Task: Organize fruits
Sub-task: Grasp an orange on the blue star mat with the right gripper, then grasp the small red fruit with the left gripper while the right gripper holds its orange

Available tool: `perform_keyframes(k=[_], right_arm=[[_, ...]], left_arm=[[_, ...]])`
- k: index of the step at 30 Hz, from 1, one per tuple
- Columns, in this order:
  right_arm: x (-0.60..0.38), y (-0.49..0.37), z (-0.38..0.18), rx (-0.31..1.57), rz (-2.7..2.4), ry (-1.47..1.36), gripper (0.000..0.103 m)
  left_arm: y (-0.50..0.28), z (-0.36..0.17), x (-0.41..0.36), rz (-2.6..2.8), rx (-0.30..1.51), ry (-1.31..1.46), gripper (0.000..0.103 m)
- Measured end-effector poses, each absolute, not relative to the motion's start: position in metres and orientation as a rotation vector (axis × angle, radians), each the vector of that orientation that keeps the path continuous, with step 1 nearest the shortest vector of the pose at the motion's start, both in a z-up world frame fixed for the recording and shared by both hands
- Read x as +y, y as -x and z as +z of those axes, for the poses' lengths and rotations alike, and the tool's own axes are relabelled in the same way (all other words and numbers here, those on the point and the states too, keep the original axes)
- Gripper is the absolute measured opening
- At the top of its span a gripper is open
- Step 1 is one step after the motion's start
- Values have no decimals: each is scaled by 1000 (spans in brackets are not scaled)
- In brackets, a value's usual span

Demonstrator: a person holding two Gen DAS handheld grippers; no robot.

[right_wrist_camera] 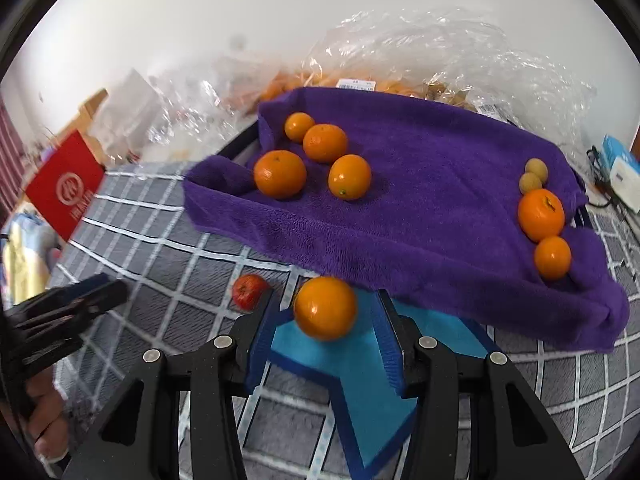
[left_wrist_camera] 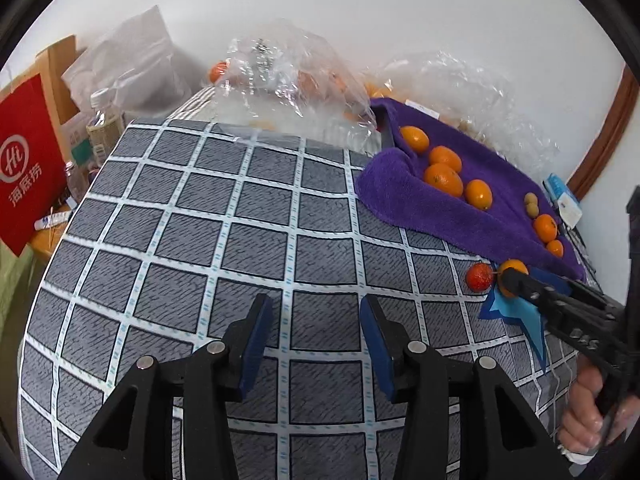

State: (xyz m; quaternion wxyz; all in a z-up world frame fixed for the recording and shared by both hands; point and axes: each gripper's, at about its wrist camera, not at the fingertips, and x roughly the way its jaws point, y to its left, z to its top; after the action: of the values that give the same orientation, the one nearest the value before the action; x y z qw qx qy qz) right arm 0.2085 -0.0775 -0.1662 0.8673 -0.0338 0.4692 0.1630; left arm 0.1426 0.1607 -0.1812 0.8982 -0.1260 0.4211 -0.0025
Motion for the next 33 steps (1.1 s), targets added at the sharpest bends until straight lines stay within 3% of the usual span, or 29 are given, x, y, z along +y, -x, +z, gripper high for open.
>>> perform_keyframes(k=[2, 4, 17, 33], right_arm=[[-74, -212, -171, 994, 325, 89, 46], [-73, -215, -178, 1007, 312, 97, 34], [-146, -182, -155, 952, 211, 63, 34], [-224, -164, -174, 949, 101, 13, 34]], left_arm=[[-139, -184, 162, -10, 856, 268, 46], [-135, -184, 158, 2, 839, 242, 47], [-140, -188, 138, 16, 859, 123, 62], [-138, -187, 140, 11, 851, 144, 63]])
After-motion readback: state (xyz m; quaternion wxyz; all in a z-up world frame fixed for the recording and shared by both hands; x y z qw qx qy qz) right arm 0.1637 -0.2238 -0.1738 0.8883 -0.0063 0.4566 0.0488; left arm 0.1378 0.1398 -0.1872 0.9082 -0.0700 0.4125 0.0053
